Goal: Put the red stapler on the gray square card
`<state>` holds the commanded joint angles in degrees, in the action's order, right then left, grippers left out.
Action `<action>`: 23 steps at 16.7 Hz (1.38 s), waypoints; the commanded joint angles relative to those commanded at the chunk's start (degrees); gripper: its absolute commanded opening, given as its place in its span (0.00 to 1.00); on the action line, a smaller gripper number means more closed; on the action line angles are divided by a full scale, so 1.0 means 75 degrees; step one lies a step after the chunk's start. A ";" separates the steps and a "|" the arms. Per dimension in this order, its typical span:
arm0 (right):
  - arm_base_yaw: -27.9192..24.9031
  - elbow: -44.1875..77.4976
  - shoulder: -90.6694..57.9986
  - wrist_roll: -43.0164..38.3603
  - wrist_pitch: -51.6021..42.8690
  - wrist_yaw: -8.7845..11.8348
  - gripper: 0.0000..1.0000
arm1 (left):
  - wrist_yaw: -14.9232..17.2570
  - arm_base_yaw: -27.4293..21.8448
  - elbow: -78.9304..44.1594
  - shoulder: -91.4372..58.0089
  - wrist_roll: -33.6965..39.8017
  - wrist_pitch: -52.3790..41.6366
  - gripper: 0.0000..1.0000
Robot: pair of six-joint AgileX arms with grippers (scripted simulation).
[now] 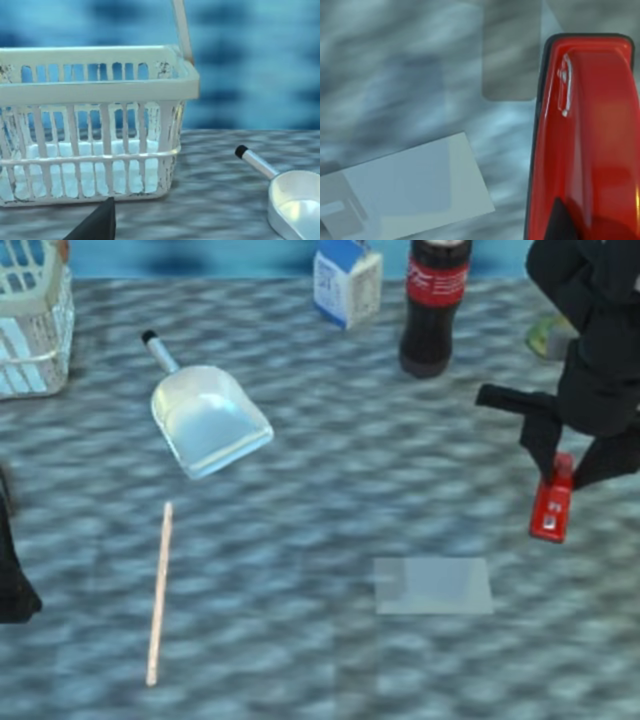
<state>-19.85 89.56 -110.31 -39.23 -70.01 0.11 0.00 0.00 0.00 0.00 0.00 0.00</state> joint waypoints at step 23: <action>-0.2203 0.0904 -0.0258 1.2332 -0.0518 0.0002 0.00 | 0.0000 0.0000 0.0000 0.0000 0.0000 0.0000 1.00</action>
<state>-36.37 96.34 -112.25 53.26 -73.89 0.13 0.00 0.00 0.00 0.00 0.00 0.00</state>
